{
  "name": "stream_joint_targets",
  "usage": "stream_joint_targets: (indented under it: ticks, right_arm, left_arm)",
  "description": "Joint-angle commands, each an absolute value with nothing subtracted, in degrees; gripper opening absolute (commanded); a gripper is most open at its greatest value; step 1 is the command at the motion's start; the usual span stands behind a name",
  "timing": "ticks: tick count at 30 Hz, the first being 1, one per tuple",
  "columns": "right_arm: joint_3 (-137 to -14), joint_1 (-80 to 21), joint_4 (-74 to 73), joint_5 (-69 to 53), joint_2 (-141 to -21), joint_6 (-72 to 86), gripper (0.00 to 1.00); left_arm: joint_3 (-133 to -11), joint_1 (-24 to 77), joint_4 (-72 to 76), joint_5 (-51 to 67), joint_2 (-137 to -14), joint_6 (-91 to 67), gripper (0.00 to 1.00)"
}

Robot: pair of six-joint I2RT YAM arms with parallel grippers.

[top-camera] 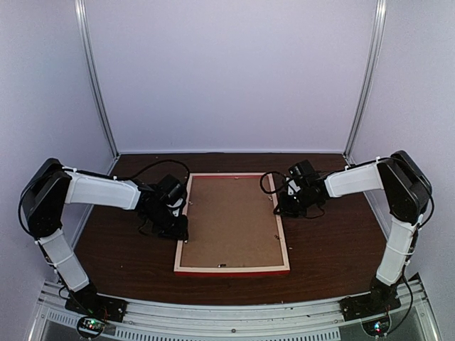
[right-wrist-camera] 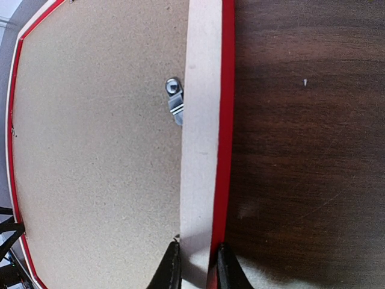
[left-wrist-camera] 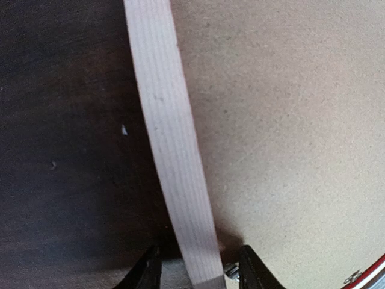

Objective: Put the photo into the frame
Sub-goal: Press the fastener onto the backboard.

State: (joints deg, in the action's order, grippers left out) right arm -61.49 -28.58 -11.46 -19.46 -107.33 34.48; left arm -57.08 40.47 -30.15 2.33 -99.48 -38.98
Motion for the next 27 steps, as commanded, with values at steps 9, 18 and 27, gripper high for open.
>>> stream_joint_targets:
  ticks: [9, 18, 27]
  right_arm:
    - [-58.2, -28.6, -13.7, -20.1, -111.6, 35.0, 0.0]
    - [-57.8, -28.5, -13.5, -20.1, -111.4, 35.3, 0.0]
    - [-58.0, -28.6, -13.2, -20.3, -111.9, 35.4, 0.0]
  left_arm:
    - [-54.0, 39.8, -35.0, -1.5, -99.9, -38.6, 0.33]
    - [-58.7, 39.8, -37.9, -0.7, -98.0, -32.7, 0.66]
    - [-57.8, 39.9, -39.3, 3.7, -95.0, -30.9, 0.71]
